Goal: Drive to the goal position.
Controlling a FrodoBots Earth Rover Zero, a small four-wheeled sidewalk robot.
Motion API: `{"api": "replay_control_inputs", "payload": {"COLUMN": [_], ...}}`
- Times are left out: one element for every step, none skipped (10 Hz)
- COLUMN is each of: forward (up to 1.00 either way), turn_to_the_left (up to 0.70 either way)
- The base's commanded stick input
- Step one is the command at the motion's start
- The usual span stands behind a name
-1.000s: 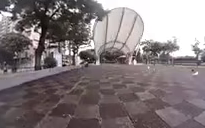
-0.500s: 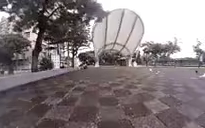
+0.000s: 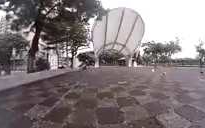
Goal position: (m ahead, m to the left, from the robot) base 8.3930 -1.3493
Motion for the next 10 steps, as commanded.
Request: {"api": "replay_control_inputs", "payload": {"forward": [1.0,1.0,1.0,1.0,1.0,1.0,1.0,1.0,1.0,1.0], "turn_to_the_left": [0.0,0.0,0.0,0.0,0.0,0.16,0.31,0.39,0.4,0.4]}}
